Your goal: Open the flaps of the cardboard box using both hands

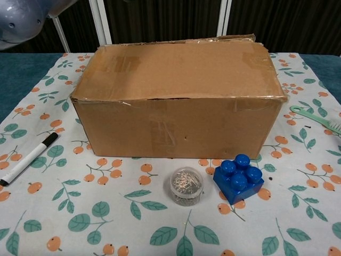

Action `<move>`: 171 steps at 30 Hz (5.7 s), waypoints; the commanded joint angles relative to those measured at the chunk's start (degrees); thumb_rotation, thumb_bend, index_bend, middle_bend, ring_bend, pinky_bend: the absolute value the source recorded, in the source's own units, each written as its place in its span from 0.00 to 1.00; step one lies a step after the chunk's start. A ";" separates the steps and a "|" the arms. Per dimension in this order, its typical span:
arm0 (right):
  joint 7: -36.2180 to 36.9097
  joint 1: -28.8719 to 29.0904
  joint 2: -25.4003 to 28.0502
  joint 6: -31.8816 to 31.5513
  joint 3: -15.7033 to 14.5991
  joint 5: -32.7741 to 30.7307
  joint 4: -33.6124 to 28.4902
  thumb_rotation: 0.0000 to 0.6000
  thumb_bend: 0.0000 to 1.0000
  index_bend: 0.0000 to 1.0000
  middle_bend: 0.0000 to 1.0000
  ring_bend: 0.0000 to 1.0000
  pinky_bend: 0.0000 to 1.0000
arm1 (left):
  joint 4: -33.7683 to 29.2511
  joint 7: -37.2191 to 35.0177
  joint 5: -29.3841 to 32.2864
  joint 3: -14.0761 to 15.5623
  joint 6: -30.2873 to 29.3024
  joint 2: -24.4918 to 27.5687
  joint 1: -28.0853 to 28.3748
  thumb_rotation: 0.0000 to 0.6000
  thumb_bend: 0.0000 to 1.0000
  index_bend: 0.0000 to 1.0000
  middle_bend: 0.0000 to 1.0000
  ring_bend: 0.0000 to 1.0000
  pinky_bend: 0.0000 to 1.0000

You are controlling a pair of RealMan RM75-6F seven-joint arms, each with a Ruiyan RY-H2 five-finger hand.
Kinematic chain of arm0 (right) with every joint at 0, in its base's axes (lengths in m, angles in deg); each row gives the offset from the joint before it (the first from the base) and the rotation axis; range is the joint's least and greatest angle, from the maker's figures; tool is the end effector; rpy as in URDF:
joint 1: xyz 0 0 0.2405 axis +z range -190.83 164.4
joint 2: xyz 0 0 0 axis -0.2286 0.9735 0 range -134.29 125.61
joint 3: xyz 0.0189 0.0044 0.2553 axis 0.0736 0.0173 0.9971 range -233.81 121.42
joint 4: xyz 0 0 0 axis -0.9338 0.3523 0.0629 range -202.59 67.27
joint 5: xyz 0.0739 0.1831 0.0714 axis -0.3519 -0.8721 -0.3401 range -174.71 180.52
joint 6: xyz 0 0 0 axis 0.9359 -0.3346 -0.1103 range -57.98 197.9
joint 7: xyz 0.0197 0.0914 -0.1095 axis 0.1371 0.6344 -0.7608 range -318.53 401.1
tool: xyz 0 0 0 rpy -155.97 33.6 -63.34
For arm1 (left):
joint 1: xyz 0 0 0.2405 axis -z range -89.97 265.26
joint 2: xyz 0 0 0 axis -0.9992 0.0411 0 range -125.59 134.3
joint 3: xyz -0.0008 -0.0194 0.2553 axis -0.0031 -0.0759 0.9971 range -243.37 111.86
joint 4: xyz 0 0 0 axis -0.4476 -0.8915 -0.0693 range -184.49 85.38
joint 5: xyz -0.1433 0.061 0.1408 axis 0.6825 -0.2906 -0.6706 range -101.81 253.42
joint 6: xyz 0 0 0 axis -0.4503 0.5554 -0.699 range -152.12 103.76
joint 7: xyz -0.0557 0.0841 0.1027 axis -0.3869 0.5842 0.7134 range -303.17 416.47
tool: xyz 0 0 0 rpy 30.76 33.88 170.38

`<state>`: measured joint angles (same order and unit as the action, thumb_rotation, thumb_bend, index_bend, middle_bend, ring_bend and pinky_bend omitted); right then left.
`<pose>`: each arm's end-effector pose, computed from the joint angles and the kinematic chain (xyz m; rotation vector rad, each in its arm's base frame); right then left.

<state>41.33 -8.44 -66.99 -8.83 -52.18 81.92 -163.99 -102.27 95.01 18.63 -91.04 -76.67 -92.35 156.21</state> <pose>-0.3191 -0.1823 0.1548 1.3181 -1.0605 0.8320 -0.0103 0.4966 0.0456 -1.6197 -0.2886 -0.8939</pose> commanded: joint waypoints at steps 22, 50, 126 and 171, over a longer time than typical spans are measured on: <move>-1.13 -0.09 -0.38 -1.17 -0.37 1.79 0.75 1.00 0.16 0.00 0.00 0.00 0.19 | -41.40 -13.64 34.33 -0.97 22.05 37.22 -6.47 1.00 0.45 0.03 0.10 0.09 0.24; -0.36 -0.09 -0.42 -1.22 -0.37 2.02 1.19 1.00 0.18 0.00 0.00 0.00 0.19 | -33.42 -26.41 36.10 20.57 39.74 37.49 14.32 1.00 0.45 0.00 0.13 0.12 0.29; 0.06 -0.16 -0.65 -1.86 -0.33 2.71 1.43 1.00 0.23 0.00 0.00 0.00 0.19 | -31.55 -51.75 10.17 14.76 52.16 38.23 13.13 1.00 0.46 0.03 0.12 0.17 0.32; 0.16 -0.38 -1.50 -3.64 -0.35 4.54 2.85 1.00 0.23 0.00 0.00 0.00 0.19 | -47.59 -46.83 20.80 -28.65 76.09 43.83 -15.66 1.00 0.46 0.03 0.13 0.18 0.33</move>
<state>41.49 -8.83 -68.49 -12.47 -52.53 86.46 -161.14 -149.30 47.55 38.71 -118.91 -1.33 -48.26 141.23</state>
